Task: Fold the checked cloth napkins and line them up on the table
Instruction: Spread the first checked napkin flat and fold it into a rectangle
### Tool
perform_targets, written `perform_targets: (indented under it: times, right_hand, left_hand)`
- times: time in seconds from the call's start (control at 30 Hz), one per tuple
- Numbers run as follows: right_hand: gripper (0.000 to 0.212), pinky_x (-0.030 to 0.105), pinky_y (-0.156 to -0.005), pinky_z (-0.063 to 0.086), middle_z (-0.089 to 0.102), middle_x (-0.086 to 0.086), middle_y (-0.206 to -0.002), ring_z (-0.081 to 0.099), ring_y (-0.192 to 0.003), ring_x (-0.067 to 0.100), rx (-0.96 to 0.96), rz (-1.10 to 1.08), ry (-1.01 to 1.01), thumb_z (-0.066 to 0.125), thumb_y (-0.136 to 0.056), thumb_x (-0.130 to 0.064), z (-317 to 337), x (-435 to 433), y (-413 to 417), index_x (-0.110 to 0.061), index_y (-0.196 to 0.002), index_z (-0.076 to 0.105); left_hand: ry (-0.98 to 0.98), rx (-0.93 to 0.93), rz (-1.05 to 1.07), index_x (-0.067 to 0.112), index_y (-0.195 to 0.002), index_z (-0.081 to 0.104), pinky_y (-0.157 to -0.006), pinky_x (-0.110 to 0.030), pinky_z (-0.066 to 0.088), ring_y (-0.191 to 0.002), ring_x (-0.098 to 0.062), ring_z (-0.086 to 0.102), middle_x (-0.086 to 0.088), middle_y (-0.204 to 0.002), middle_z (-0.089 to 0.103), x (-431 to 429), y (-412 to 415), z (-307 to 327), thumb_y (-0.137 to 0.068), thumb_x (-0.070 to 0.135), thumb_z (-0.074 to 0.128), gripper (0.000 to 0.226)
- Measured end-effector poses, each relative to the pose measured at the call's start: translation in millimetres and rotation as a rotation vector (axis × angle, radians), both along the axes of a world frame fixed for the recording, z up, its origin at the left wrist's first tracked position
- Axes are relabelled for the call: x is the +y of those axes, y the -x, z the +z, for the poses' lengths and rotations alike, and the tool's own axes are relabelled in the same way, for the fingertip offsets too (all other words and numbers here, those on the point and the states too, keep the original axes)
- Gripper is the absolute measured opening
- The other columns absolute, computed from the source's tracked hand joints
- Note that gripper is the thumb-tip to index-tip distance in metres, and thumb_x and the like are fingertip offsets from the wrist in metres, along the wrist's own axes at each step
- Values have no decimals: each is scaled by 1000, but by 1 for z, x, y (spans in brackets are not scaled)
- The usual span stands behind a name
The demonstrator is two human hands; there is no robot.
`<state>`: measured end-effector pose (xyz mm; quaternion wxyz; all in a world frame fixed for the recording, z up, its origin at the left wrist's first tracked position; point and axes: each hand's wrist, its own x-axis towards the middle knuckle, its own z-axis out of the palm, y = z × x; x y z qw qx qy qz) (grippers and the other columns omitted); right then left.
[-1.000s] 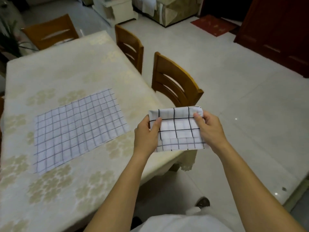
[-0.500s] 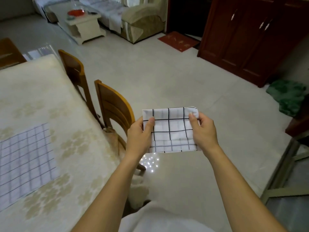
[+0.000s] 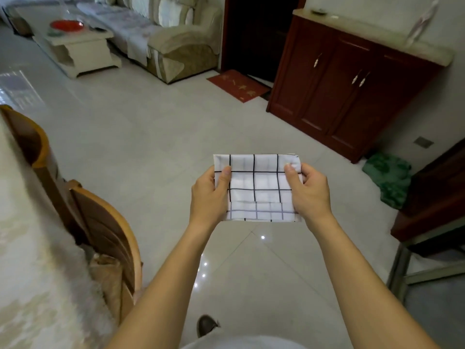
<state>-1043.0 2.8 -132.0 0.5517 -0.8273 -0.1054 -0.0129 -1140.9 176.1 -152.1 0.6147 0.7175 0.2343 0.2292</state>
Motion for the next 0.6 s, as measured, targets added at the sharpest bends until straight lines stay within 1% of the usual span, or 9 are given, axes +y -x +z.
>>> perform_targets:
  times: [0.1,0.23,0.3,0.33,0.4,0.43,0.5,0.57,0.6]
  right_hand:
    - [33,55,-76,57,70,20,-87,67,-85,39,10,8,-27,60,-98,-42,0,26,-36,-12,-91,69]
    - [44,59,-70,55,62,32,-87,61,-76,49,39,95,-52,60,-92,-53,-8,72,-73,-9,-88,66]
    - [45,54,-65,54,59,35,-86,56,-64,36,67,167,-60,60,-91,-53,-13,101,-93,-8,-88,64]
    - [45,49,-61,51,58,35,-85,52,-64,29,84,201,-67,60,-91,-52,-15,117,-103,-8,-88,64]
    - [48,39,-64,46,57,36,-85,51,-64,29,91,267,-84,59,-92,-52,-20,150,-124,-4,-91,62]
    - [48,39,-65,47,57,37,-87,52,-64,34,98,305,-89,59,-93,-51,-23,166,-134,-3,-92,61]
    - [42,50,-66,53,57,39,-93,56,-71,47,115,393,-104,59,-94,-48,-29,198,-156,-6,-94,63]
    - [37,55,-70,54,57,38,-94,56,-75,50,141,475,-114,59,-95,-43,-34,231,-180,-6,-95,64]
    - [35,50,-68,54,59,37,-94,57,-71,43,168,513,-127,60,-95,-41,-33,249,-193,-6,-95,65]
  left_hand:
    - [5,0,19,23,-86,68,-69,-32,54,-80,-16,69,3,-81,73,23,-33,6,-105,38,53,28]
    - [2,14,81,19,-91,70,-79,-49,59,-87,-26,70,-7,-88,74,64,-52,2,-105,41,52,31]
    - [-10,15,132,17,-96,71,-81,-52,59,-89,-27,71,-8,-90,74,86,-61,-1,-105,42,52,33]
    - [-4,19,156,17,-97,71,-82,-51,59,-89,-26,72,-7,-91,75,97,-66,-1,-105,42,51,32]
    - [20,36,208,24,-98,72,-79,-39,61,-88,-16,74,2,-91,77,121,-78,-3,-105,40,51,27]
    - [25,52,236,28,-97,71,-75,-29,60,-87,-8,73,8,-90,77,134,-84,-6,-105,39,51,24]
    - [23,92,295,31,-97,70,-70,-18,55,-85,-2,72,13,-89,77,160,-97,-11,-105,38,51,22]
    - [19,120,350,27,-103,71,-73,-22,57,-87,-4,73,10,-93,77,185,-112,-14,-105,39,50,24]
    - [12,125,384,25,-107,72,-75,-24,58,-89,-5,73,9,-95,78,196,-120,-12,-106,39,49,26]
